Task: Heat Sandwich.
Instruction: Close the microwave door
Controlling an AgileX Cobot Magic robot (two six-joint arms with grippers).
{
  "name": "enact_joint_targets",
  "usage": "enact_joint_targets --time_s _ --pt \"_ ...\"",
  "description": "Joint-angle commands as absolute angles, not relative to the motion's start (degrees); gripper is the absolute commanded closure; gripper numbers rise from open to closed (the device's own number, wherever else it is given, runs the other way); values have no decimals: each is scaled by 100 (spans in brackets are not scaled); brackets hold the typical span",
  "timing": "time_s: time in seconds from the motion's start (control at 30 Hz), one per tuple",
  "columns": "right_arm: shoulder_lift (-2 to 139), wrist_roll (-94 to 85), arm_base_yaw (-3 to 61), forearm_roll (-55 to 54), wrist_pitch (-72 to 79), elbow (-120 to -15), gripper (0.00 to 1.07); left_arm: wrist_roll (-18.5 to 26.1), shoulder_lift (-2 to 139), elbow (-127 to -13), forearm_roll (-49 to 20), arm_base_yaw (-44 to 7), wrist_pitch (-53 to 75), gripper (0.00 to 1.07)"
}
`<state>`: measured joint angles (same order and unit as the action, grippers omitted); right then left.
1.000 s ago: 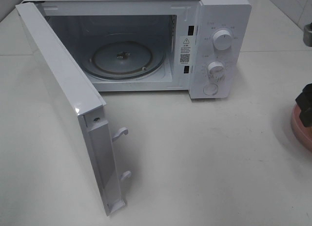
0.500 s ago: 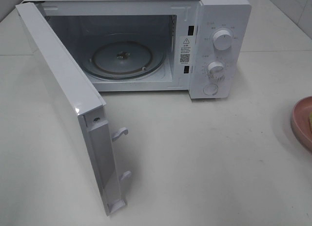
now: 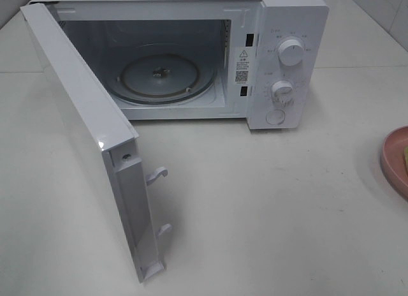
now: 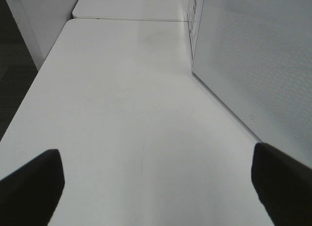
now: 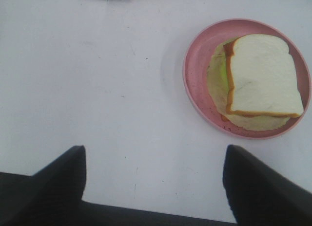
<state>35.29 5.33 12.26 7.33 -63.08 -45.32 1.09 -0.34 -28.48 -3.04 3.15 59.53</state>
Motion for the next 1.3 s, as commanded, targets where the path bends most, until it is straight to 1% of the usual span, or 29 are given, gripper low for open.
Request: enact_joint_targets --time_s 0.03,0.57,0.7,0.9,0.97,1.0,1.1,1.3 --pt "3031 481 1203 716 -6394 -4297 31 103 -178 -2836 -321 327 5930 9" --pt "905 481 1197 693 -6303 -3042 31 103 -178 -2836 -321 327 5930 9" --pt "527 487 1197 613 -5976 -2911 32 103 -178 -2836 -321 327 5930 9" --pt "132 401 1192 539 -5964 -2893 32 103 -178 -2836 -321 327 5930 9" --pt "63 401 1134 539 -5964 -2893 32 103 -178 -2836 -321 327 5930 9" --pt "-80 401 922 539 -5964 -2893 32 103 -178 -2836 -321 327 5930 9" --pt "-178 372 579 527 -5964 -2893 32 103 -178 -2836 -321 327 5930 9" --pt "-178 344 510 498 -5964 -2893 32 103 -178 -2836 -321 327 5930 9"
